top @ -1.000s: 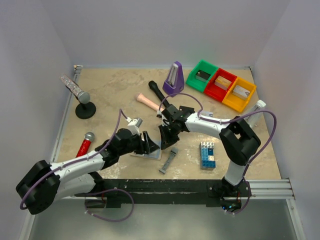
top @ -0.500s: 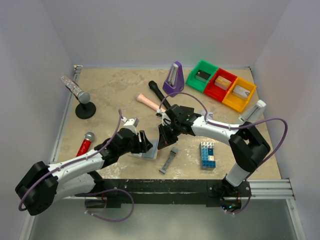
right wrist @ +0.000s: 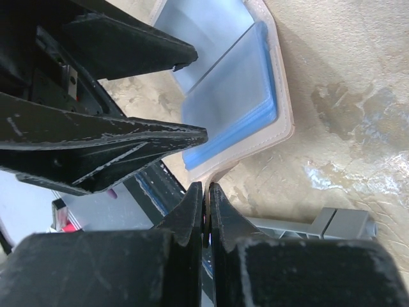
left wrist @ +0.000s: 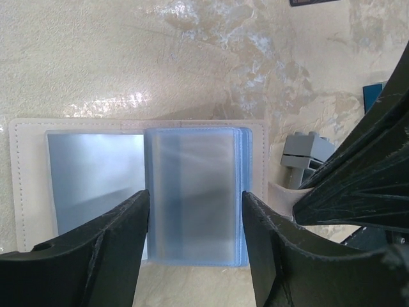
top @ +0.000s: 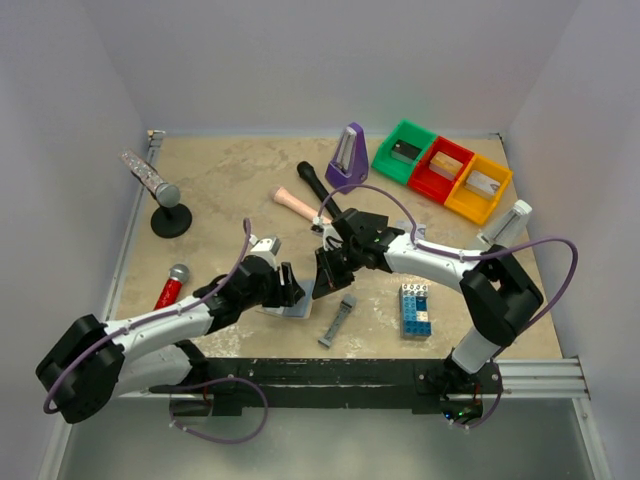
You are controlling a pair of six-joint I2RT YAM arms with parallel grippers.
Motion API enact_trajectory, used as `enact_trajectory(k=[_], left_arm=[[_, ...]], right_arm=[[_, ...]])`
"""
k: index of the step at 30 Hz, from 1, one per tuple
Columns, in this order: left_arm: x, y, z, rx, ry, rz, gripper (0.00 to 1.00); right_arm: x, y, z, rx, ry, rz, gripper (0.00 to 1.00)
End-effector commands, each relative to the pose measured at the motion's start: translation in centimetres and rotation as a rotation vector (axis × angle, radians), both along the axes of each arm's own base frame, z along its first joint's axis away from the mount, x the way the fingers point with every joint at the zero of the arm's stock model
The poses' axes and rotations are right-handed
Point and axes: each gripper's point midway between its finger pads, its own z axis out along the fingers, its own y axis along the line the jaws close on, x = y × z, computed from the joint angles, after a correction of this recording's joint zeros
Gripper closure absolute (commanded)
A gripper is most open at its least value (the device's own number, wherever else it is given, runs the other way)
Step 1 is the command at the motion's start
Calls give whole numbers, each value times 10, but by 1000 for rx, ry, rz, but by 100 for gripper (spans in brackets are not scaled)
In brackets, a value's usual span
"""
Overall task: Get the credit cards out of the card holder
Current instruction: Remove the credit card from the card holder.
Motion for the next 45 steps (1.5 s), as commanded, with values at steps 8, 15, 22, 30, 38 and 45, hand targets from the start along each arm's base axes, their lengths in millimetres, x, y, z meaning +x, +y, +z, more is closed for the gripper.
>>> enact_trajectory(k=[8,15,22,30,38,45], left_arm=[[5,-11,3,-25,-19,-31,38],[3,-10,-2,-18,-8,-29,38],[4,-13,7,-48,-20,-29,37],[1,-16,12,-66,-20,-50,36],[-1,-17,5,-60,5,-51,36],[0,-17,12,-68,-3,-50,35]], right_arm=[[-2,12,35,114,-43,25,100],[-4,13,34,130,-31,25,100],[-2,12,33,129,-26,21,100],[-2,11,33,128,-25,19,100],[-2,11,33,129,-27,21,100],[-1,10,33,128,-28,18,100]])
